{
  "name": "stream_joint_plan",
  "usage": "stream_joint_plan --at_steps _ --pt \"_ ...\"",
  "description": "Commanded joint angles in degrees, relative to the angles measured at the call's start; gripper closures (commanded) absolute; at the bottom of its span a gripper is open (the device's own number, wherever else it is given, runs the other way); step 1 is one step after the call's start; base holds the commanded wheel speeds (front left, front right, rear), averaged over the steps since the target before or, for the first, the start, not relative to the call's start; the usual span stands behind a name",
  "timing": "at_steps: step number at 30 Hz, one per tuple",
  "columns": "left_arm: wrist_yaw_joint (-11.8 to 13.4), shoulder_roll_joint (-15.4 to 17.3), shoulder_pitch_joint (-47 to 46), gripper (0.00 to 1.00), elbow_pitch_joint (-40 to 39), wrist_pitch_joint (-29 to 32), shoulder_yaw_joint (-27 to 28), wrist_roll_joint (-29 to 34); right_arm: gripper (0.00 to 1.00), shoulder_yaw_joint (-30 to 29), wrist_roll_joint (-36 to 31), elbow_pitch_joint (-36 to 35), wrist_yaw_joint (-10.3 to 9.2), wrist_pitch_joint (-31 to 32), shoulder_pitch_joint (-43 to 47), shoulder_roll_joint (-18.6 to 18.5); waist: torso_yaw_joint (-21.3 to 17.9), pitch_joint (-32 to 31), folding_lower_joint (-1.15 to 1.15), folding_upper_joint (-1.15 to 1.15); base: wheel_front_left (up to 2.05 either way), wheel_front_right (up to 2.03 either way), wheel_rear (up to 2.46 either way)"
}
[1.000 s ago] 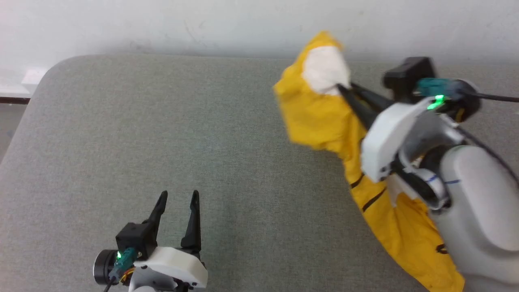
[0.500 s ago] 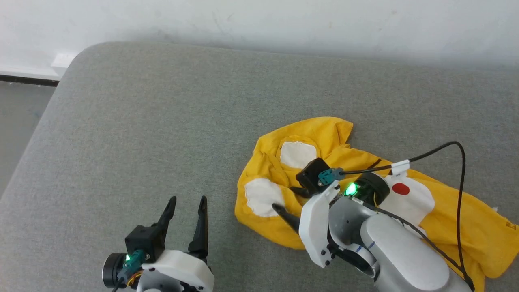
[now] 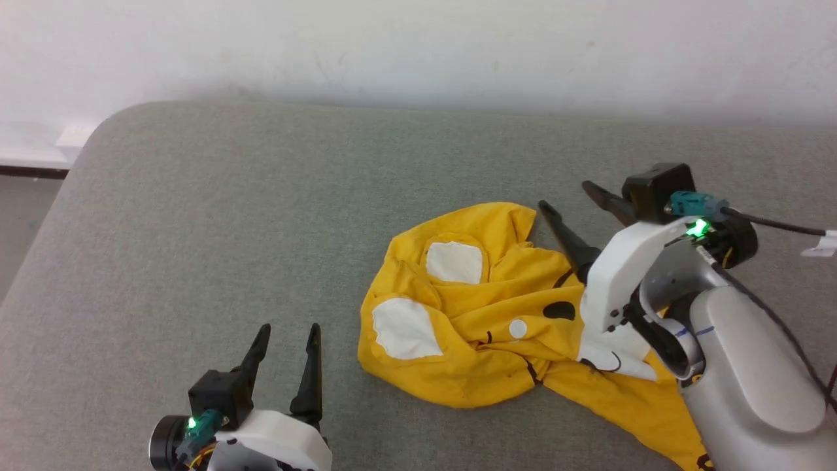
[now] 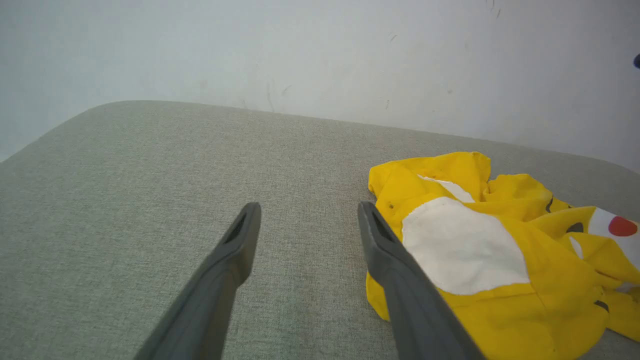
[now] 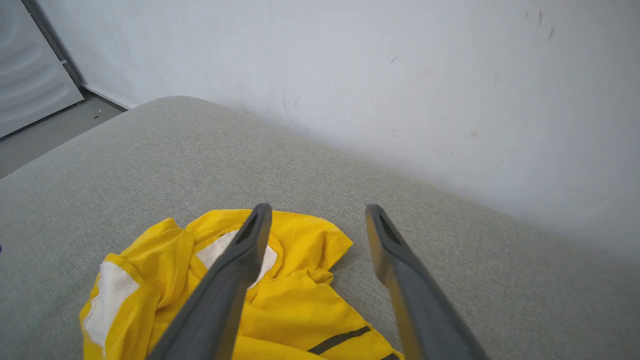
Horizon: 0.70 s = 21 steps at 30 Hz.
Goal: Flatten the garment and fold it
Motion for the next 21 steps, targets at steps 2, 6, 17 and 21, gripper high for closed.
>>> stream_joint_plan --at_steps 2,6,17,21 --pt "0.4 0.3 0.5 0.00 -0.8 0.2 0.1 -0.3 0.00 -1.1 -0.9 0.0 -0.05 1.8 0.0 -0.5 -1.1 -0.1 0.01 0.00 0.00 0.00 0.00" --pt "0.1 -0.1 -0.6 0.00 -1.4 0.3 -0.4 -0.2 0.00 -3.1 -2.4 3.8 -0.05 4.9 -1.8 -1.8 -0.6 1.7 0.01 0.00 0.00 0.00 0.00" --pt "-0.4 -1.7 -3.1 0.00 0.2 -0.5 -0.9 -0.1 0.00 2.1 -0.9 15.9 -0.05 15.4 -1.8 -7.8 3.4 7.6 0.01 0.00 0.00 0.00 0.00" --pt "-0.4 -2.1 -3.4 0.00 0.6 -0.8 -0.6 -0.1 1.00 3.8 1.1 16.1 -0.05 17.9 -1.9 -9.7 3.4 8.5 0.01 0.00 0.00 0.00 0.00"
